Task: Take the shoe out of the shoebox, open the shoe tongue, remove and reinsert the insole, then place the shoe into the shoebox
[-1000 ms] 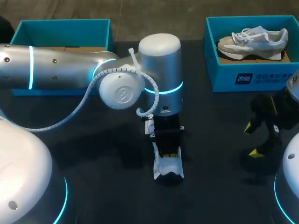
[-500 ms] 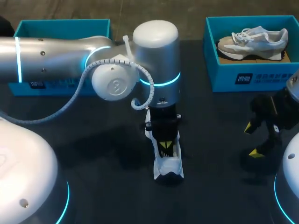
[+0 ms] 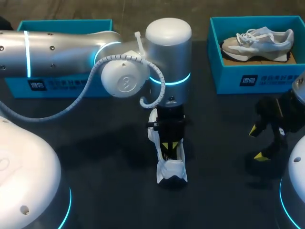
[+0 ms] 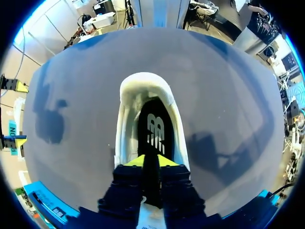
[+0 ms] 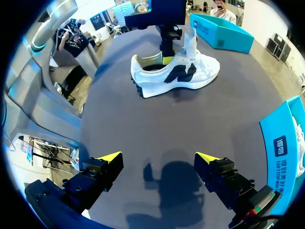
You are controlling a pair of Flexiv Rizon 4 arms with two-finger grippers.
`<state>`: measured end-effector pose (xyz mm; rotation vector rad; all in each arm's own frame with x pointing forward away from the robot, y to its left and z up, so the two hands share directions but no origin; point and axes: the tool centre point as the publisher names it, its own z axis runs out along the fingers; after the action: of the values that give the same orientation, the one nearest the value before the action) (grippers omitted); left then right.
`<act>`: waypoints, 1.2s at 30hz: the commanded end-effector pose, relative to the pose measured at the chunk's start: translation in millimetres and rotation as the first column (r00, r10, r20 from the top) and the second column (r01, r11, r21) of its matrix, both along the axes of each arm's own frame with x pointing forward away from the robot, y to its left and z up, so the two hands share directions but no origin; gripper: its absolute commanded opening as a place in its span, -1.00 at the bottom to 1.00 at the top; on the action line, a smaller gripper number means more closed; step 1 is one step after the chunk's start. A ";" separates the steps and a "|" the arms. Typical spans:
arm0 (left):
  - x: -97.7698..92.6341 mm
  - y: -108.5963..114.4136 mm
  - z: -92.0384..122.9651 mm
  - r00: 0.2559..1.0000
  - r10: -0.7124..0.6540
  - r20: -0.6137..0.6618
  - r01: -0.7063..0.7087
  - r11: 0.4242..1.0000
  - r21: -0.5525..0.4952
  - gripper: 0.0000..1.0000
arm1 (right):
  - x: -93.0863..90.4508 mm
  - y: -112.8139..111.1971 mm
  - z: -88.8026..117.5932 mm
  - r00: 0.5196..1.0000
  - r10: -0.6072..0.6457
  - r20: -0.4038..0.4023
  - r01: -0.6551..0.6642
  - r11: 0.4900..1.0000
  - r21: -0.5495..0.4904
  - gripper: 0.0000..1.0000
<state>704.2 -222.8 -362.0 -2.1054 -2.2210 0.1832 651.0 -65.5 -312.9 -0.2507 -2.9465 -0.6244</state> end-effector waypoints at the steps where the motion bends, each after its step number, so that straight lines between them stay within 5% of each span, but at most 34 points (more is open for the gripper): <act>1: 5.7 -2.5 -6.1 1.000 0.007 -0.011 -0.007 1.000 0.007 -0.33 | -1.4 0.5 -0.2 1.000 -0.001 0.002 0.001 1.000 -0.003 1.00; 5: 5.0 -0.9 -3.0 1.000 0.007 -0.011 -0.007 1.000 0.007 -0.04 | -1.4 0.5 -0.2 1.000 -0.001 0.002 0.001 1.000 -0.003 1.00; 7: 4.9 0.4 -1.3 1.000 0.005 -0.009 -0.005 1.000 0.007 0.44 | -1.4 0.5 -0.2 1.000 -0.001 0.002 0.001 1.000 -0.003 1.00; 11: 6.1 4.4 -0.7 1.000 0.007 -0.007 -0.007 1.000 0.008 0.98 | -1.4 0.5 -0.2 1.000 -0.001 0.002 0.001 1.000 -0.003 1.00; 36: 37.3 6.7 14.6 1.000 0.028 0.004 -0.028 0.999 -0.041 1.00 | -1.4 0.5 -0.2 1.000 -0.001 0.002 0.001 1.000 -0.003 1.00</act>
<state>738.5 -217.6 -348.6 -2.0972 -2.2712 0.2239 651.0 -65.5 -312.9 -0.2506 -2.9465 -0.6244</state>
